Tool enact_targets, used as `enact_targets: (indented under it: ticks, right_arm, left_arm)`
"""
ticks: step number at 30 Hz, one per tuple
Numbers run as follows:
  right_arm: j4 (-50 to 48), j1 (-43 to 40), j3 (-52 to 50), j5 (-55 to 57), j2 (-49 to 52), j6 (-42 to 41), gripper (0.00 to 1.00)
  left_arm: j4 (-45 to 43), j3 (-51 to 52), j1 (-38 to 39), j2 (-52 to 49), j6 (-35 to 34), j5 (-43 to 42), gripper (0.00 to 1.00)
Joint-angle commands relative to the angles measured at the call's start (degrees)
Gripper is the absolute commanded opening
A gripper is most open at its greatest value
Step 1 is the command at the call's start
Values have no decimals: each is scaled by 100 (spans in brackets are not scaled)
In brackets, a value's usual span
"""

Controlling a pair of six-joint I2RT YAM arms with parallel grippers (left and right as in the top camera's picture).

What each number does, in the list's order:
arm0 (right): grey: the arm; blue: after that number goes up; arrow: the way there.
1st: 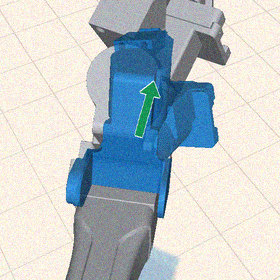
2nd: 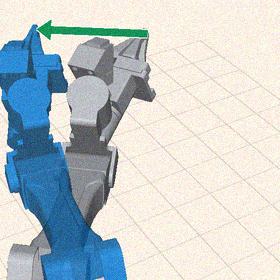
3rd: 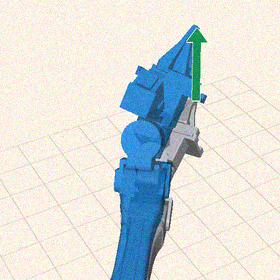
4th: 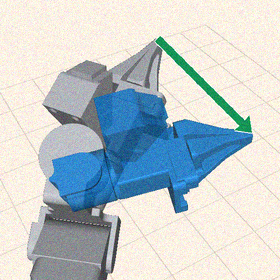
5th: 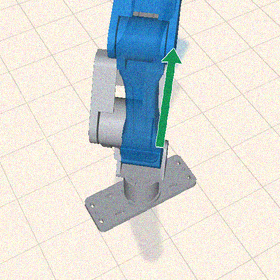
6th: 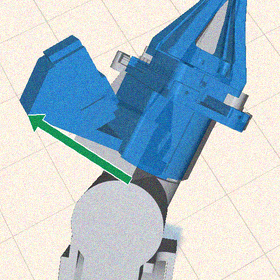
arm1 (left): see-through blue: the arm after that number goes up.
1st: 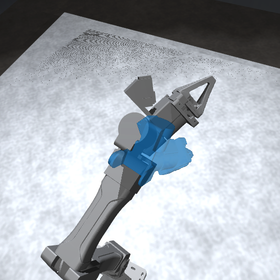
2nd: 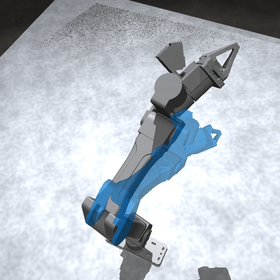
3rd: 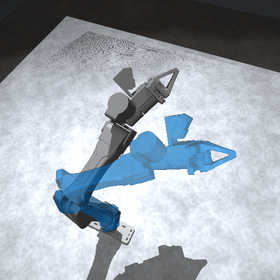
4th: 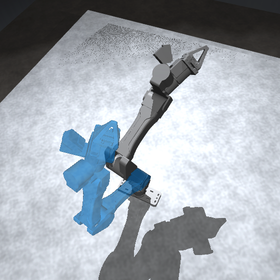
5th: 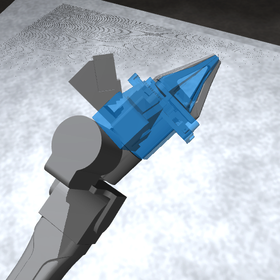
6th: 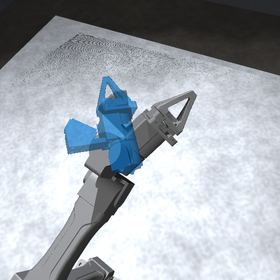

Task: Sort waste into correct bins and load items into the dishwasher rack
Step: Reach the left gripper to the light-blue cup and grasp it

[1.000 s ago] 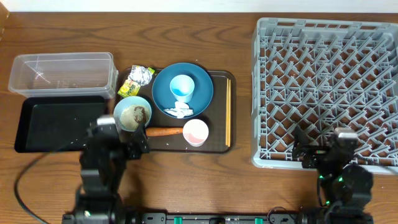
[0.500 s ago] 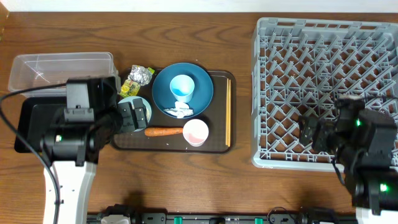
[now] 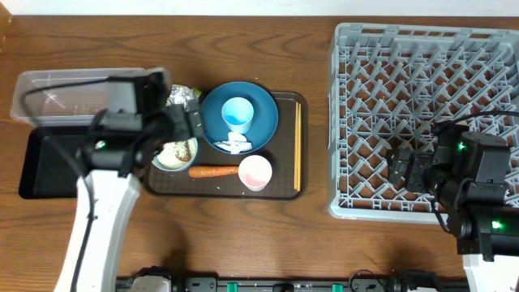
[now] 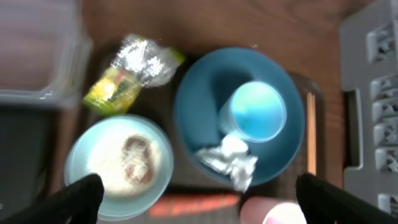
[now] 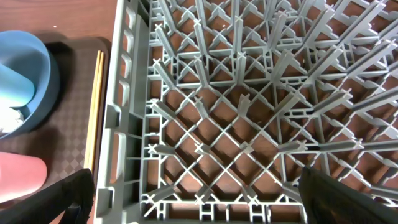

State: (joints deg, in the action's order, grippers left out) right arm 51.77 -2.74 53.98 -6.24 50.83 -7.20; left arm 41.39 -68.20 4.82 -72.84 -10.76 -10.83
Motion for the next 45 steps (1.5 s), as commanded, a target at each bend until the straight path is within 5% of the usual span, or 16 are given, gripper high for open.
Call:
enact_targets:
  ticks: [1,12,21,27,36,41,45]
  right_arm:
    - [35,79,118,-44,-20,-24,99]
    - [142,79,116,-42,-20,-24,99]
    - [286,79,114,42,-20,-24,99]
    - [337,79,114,42,-20,-24,99]
    - [396,79,111,42,-20,-24,99]
    - [435,79,111,42,-20,-24,99]
    - [448,79,111,42,-20,-24,99]
  left_arm:
    - [-337,-116,356,-409,-118,-50,98]
    - [-1766,-116,1187,-1672,-116,-9,97]
    - [-1622,-114,1180,-2238,-354,824,78]
    - [-1620,-92,1180,-2350,-356,855,52]
    - [-1622,-79,1058,-2833,-625,848,49]
    - [-1648,-81,911,-2885,-761,807,15]
    - [-1668,-81,813,-2885,-758,463,6]
